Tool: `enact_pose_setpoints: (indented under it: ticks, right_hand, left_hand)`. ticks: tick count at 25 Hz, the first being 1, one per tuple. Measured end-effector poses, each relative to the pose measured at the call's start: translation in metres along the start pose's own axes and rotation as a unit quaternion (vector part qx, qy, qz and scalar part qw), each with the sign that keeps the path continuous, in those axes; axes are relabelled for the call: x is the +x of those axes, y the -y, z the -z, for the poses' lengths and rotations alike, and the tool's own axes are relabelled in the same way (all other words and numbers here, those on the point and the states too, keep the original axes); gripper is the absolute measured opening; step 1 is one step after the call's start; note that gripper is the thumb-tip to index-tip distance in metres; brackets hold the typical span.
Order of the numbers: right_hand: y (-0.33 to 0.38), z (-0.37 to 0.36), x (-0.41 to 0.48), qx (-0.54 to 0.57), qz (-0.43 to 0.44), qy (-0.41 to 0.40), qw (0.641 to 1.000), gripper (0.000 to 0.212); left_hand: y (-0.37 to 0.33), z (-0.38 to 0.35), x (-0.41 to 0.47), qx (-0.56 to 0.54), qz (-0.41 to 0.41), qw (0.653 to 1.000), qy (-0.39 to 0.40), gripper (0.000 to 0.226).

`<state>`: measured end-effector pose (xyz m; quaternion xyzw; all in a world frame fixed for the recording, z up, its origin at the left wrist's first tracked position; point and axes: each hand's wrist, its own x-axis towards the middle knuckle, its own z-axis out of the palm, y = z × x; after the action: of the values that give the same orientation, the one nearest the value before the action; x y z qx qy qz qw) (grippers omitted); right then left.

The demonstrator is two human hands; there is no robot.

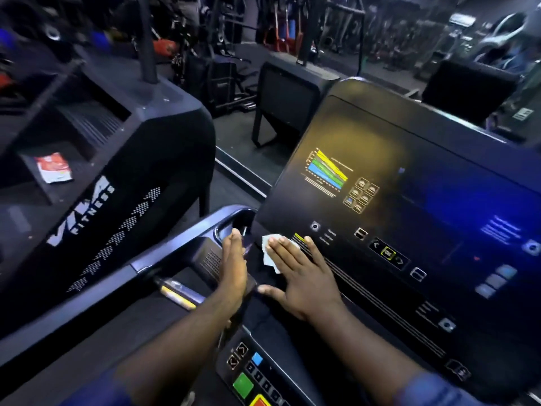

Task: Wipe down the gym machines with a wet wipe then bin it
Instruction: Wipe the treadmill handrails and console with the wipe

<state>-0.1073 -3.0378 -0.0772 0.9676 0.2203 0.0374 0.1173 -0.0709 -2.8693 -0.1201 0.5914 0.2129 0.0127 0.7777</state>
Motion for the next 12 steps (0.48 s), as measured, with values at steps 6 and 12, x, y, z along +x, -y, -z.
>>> enact_pose_setpoints:
  ticks: [6,12]
  right_hand:
    - [0.006,-0.002,0.003,-0.016,-0.025,-0.035,0.999,0.086]
    - [0.043,-0.003,0.084,-0.007,-0.038,-0.008,0.999,0.090]
  left_hand:
    - [-0.037,0.006,0.052,-0.022,0.049,0.997,0.064,0.043]
    - [-0.062,0.004,0.102,-0.033,0.083,0.985,0.150,0.067]
